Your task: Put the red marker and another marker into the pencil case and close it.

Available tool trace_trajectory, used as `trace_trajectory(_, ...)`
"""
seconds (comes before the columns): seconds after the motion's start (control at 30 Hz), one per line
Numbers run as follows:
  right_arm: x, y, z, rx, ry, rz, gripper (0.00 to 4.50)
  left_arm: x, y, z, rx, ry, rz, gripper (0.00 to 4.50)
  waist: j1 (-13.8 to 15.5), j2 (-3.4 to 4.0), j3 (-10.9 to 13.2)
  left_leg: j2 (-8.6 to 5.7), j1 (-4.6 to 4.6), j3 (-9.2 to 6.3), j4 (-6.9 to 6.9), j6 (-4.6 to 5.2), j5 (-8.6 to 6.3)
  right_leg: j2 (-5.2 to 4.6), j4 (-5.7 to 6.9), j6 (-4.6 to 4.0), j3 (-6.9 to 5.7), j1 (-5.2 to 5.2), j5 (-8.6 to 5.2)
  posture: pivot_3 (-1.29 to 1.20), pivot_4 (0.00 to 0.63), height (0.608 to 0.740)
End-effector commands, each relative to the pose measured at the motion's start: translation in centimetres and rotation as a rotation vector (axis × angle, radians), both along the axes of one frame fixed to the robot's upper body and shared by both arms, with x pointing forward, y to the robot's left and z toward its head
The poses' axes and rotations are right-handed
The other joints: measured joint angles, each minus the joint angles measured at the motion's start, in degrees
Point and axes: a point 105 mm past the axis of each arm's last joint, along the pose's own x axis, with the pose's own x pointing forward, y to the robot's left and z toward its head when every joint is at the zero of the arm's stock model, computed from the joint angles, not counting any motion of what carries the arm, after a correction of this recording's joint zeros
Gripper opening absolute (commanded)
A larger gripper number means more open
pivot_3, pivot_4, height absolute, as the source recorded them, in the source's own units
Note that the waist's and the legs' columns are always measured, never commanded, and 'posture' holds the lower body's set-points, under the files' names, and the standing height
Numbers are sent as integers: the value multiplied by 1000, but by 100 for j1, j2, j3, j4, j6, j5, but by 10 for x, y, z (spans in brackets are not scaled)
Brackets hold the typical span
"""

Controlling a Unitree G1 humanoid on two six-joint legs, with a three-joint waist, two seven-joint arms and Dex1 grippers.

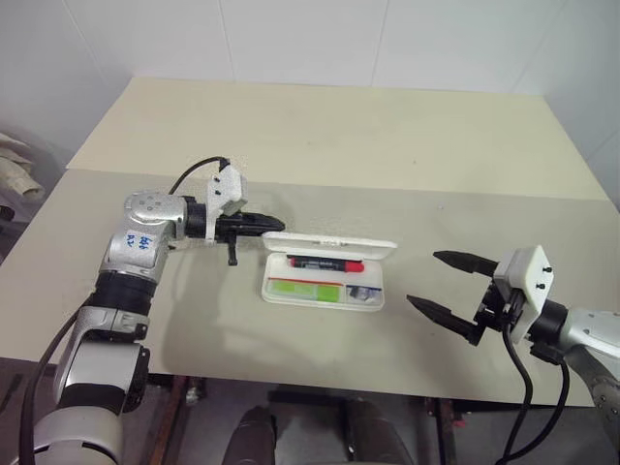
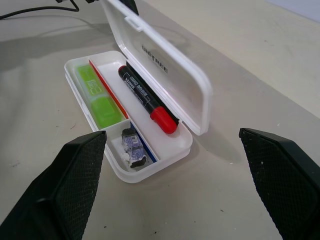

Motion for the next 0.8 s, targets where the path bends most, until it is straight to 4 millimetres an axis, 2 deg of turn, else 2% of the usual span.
trace_trajectory(0.03,-1,5,7,0,-43,14,4500,-12,-2,4,61,-81,-97,26,-3,0,0,0,0,0,0,0,0,0,0,0,0,0,0,0,150,740)
trace_trajectory(0.23,2,8,7,5,-54,15,4500,-32,-2,-18,198,-54,-220,26,-3,0,0,0,1,1,-1,0,0,0,0,0,3,0,0,0,150,740)
trace_trajectory(0.37,2,10,5,11,-57,14,4500,-25,2,-40,344,-45,-168,26,4,0,0,0,0,0,2,1,0,0,1,0,2,0,0,0,150,740)
trace_trajectory(0.53,2,11,5,19,-60,9,4500,-23,1,-44,364,-48,-152,26,-1,0,0,0,5,1,4,1,0,0,1,0,3,6,0,0,150,740)
trace_trajectory(0.67,0,14,4,38,-68,-11,4500,-24,-21,-57,382,-7,-150,26,10,0,-1,0,9,-1,5,5,2,1,3,0,2,11,0,0,150,740)
trace_trajectory(0.8,-2,16,2,49,-71,-25,4500,-30,-31,-61,384,8,-170,26,2,-1,-1,-2,11,0,7,5,3,1,2,3,5,16,2,0,150,740)
